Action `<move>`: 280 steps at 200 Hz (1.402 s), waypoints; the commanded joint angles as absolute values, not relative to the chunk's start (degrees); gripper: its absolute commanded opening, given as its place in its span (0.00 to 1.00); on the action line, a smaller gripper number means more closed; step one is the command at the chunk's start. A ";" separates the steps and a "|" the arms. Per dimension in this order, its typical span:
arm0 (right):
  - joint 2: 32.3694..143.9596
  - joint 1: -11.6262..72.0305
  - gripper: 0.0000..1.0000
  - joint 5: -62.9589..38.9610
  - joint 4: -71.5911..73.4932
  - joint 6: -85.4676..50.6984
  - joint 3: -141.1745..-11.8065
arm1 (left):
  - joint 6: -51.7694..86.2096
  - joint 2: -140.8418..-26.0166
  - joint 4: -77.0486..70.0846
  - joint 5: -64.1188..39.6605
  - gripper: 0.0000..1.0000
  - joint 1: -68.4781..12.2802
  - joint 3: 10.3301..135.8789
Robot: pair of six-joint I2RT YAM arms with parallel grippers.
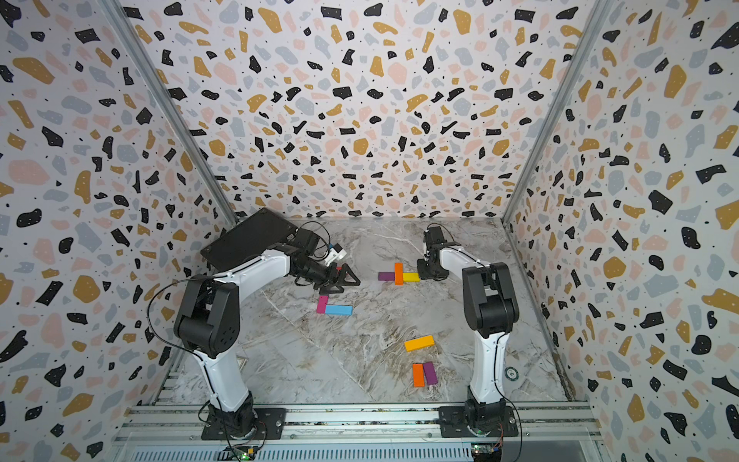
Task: Assemble the letter t with building blocks
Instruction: Assemble the building block at the center of the board, then pick up the building block from the center of the board.
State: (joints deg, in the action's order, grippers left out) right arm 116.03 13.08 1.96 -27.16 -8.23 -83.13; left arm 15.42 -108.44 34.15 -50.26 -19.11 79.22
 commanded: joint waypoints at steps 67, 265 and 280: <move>83.33 13.27 0.45 -1.89 -36.70 -8.32 -66.13 | 12.51 -98.73 34.65 -35.98 0.85 -30.59 78.88; 53.73 48.03 1.00 7.91 -58.20 -47.43 -40.12 | 31.84 -76.22 36.51 -26.44 0.82 -48.83 58.18; 51.30 48.16 0.96 9.39 -57.54 -49.16 -37.65 | 31.14 -74.55 36.41 -27.80 0.83 -47.48 56.69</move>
State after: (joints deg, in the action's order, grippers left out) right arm 55.11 47.29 2.39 -53.58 -42.52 -40.10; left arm 33.32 -77.01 37.10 -23.81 -49.15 58.83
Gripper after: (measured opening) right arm 0.996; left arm 0.828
